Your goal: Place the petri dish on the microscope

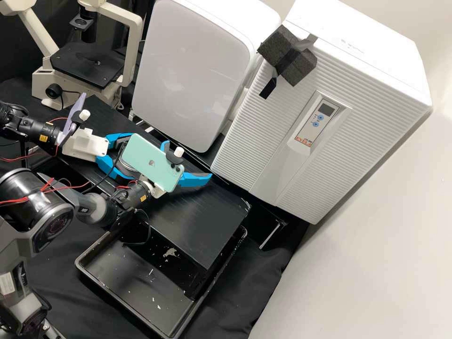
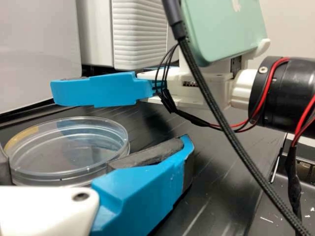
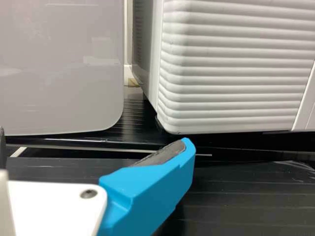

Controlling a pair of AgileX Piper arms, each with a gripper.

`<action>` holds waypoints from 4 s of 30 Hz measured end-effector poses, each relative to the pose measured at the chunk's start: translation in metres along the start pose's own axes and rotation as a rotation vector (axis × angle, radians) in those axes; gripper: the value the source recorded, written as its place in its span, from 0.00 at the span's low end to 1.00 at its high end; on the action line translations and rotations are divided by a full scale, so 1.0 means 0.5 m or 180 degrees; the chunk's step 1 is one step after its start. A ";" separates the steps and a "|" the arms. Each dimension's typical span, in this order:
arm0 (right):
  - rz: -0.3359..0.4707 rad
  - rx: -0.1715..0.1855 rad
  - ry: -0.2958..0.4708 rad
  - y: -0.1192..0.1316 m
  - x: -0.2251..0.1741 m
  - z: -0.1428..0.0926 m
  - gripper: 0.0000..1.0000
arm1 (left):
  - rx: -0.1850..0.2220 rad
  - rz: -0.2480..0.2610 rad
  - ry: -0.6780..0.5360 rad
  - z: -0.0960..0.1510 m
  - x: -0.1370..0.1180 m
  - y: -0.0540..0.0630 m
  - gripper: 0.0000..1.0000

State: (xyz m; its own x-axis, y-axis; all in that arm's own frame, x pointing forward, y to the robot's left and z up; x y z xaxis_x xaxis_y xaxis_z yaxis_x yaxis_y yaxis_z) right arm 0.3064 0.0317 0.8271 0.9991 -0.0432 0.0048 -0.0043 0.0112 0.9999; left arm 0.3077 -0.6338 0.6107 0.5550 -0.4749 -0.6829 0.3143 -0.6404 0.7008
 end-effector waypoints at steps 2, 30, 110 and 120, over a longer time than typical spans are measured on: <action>0.0000 0.0000 0.0000 0.000 0.000 0.000 1.00 | -0.0015 0.0009 0.0004 -0.001 0.001 -0.001 1.00; 0.0000 0.0000 0.0000 0.000 0.000 0.000 1.00 | -0.0058 0.0164 0.0040 -0.009 0.001 -0.017 0.00; 0.0000 0.0000 0.0000 0.000 0.000 0.000 1.00 | -0.0429 0.0366 0.1060 -0.076 -0.150 0.025 0.00; 0.0000 0.0000 0.0000 0.000 0.000 0.000 1.00 | -0.0514 0.0548 0.1249 -0.089 -0.196 0.059 0.00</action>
State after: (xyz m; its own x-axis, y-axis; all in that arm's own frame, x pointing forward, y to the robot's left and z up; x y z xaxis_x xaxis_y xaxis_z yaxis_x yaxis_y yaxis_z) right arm 0.3064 0.0317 0.8271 0.9991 -0.0432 0.0048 -0.0043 0.0112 0.9999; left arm 0.2970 -0.5794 0.7075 0.8497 -0.2819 -0.4456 0.2905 -0.4550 0.8417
